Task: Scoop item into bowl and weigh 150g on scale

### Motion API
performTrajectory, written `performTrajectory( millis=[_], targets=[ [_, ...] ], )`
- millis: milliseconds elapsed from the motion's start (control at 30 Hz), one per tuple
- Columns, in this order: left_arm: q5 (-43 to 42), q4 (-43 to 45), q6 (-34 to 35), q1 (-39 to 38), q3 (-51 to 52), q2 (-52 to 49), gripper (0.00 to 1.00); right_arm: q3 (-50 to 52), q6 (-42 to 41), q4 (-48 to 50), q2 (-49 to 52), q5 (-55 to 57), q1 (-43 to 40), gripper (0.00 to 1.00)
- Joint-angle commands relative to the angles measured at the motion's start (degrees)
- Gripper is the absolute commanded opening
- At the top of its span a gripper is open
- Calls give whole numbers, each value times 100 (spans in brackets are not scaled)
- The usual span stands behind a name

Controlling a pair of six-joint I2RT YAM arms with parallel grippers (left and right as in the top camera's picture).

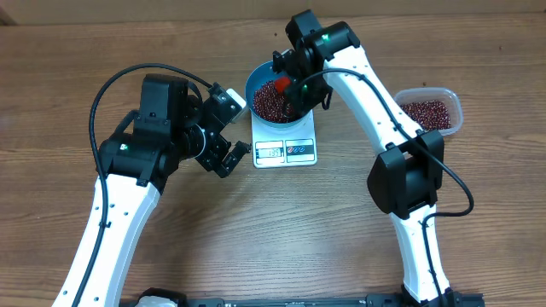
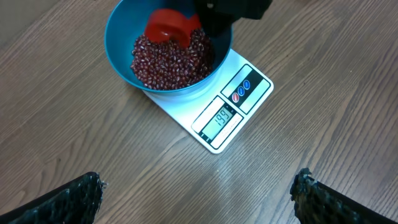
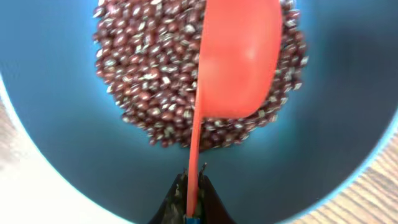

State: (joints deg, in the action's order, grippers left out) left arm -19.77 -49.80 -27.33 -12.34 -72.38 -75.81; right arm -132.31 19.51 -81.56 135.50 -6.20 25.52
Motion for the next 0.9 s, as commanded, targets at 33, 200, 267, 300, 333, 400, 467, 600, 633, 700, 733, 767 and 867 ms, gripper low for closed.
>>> performTrajectory(
  millis=[33, 200, 267, 300, 333, 400, 467, 600, 633, 700, 733, 767, 867],
  targets=[
    [-76, -11, 59, 31, -87, 92, 100, 37, 9, -116, 92, -245, 197, 4],
    [-79, -11, 59, 31, -87, 92, 100, 35, 9, -133, 92, -756, 216, 4],
    [-76, -11, 57, 31, -87, 92, 100, 35, 7, -144, 92, -890, 216, 4],
    [-79, -11, 59, 31, -87, 92, 100, 35, 4, -153, 92, -973, 205, 4],
    [-79, -11, 59, 31, -87, 92, 100, 35, 2, -157, 92, -1064, 181, 4],
    [-76, -11, 59, 31, -87, 92, 100, 28, -22, -166, 92, -1268, 129, 4],
    [-79, -11, 57, 31, -87, 92, 99, 22, -66, -184, 90, -1491, 35, 4],
    [-79, -11, 57, 31, -87, 92, 100, 17, -125, -238, 85, -1891, -168, 4],
    [-79, -11, 59, 31, -87, 92, 99, 7, -125, -291, 76, -2111, -306, 4],
    [-79, -11, 57, 31, -87, 92, 100, -55, -122, -372, 74, -2236, -411, 4],
    [-79, -11, 59, 31, -87, 92, 100, -109, -122, -417, 74, -2319, -479, 4],
    [-76, -11, 57, 31, -87, 92, 100, -166, -122, -466, 74, -2400, -533, 4],
    [-79, -11, 59, 31, -87, 92, 99, -411, -120, -619, 74, -2721, -719, 4]
  ],
)
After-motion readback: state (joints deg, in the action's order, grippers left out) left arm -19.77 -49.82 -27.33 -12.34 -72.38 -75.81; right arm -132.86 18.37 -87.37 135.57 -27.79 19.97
